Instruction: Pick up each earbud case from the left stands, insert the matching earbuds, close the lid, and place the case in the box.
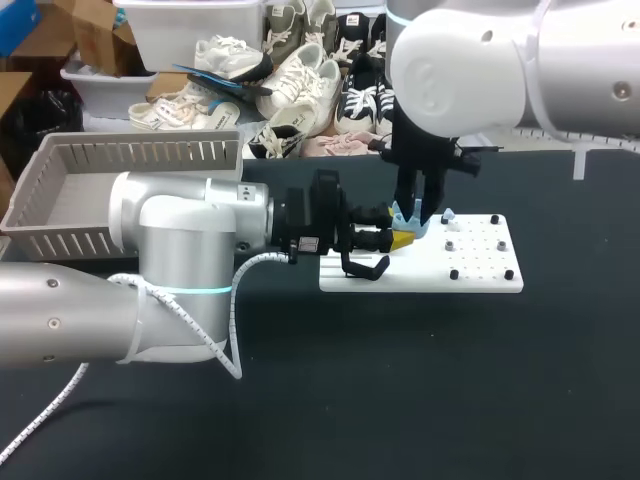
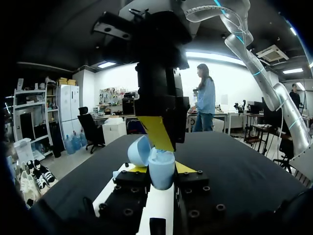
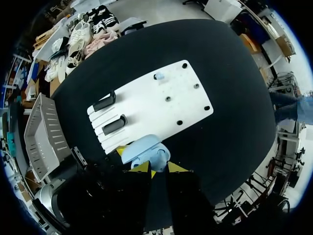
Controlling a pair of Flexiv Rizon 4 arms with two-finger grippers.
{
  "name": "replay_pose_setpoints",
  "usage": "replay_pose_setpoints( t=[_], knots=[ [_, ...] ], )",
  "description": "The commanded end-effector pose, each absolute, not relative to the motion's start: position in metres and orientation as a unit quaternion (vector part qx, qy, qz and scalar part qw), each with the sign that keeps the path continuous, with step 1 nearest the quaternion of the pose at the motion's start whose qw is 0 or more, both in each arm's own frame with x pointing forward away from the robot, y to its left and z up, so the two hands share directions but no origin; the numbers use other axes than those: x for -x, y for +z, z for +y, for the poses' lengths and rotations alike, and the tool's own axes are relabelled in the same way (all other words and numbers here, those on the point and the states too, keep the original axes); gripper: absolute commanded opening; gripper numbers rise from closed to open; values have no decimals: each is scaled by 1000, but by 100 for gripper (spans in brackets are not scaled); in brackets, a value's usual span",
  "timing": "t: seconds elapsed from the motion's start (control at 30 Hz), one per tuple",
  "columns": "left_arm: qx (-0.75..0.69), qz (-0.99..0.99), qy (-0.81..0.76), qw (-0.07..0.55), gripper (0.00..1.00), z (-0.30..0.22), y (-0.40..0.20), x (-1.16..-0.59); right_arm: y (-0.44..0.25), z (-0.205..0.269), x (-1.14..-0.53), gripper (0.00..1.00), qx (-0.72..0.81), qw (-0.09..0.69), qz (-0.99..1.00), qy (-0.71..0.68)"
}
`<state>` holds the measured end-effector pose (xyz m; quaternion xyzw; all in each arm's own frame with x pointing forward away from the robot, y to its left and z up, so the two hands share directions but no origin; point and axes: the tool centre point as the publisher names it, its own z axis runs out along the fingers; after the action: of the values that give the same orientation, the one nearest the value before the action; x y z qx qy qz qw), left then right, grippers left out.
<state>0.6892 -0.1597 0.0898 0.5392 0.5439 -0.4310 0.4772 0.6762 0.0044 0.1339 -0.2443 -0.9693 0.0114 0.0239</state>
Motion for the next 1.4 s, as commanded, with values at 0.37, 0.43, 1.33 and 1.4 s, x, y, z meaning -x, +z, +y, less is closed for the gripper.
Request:
replay_pose_setpoints(
  t=[0.37,0.43,1.33,1.4],
  knots=[
    [-538,544,-430,480,0,-160,90,-688,134,2,-675,19,245,21,-969,11],
    [-538,544,-430,480,0,-160,90,-688,134,2,-675,20,245,21,-969,11],
    [-538,544,-430,480,0,-160,90,-688,153,-7,-664,22,248,-3,-969,0],
    [-538,544,-430,480,0,-160,90,-688,156,-11,-662,22,249,-9,-969,-2]
  ],
)
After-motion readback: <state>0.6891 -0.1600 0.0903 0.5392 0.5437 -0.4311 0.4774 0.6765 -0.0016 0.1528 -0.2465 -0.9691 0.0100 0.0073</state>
